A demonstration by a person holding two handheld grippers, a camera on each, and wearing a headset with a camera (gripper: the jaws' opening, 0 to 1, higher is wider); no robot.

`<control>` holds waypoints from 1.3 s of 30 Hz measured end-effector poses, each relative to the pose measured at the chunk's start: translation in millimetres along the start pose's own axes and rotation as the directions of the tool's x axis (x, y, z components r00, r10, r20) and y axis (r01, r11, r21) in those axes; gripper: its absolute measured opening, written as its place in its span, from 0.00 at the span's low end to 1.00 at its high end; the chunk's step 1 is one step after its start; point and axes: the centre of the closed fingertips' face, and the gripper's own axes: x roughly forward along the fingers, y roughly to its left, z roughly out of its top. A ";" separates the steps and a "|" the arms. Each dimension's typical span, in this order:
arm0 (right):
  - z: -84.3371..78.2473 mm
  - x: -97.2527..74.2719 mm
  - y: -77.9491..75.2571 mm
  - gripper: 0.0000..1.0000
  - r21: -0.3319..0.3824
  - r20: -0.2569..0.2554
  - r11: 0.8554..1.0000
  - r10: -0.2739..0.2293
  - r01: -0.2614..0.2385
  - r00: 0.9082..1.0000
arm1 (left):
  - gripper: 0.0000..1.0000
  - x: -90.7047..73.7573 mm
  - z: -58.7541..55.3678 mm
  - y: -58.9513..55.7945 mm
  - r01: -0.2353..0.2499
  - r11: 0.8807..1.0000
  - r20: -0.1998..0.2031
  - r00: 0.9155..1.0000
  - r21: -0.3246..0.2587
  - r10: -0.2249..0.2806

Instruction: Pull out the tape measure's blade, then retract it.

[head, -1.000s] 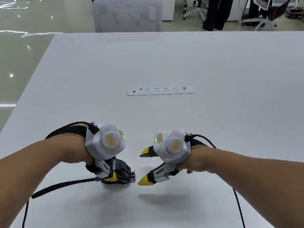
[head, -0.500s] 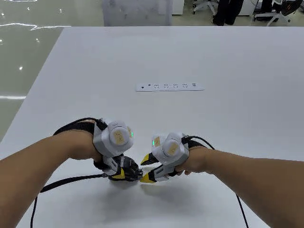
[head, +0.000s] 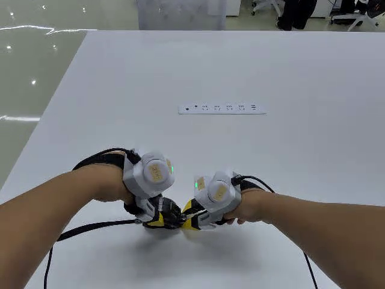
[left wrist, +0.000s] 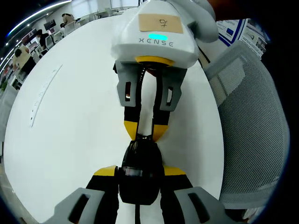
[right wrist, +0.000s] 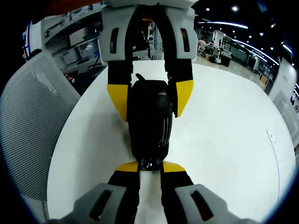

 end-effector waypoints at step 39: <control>-22.5 -18.4 -3.8 0.13 0.047 -0.055 0.999 0.006 -0.003 0.998 | 0.31 -1.3 -1.3 0.9 -0.009 1.000 0.006 1.000 -0.027 0.010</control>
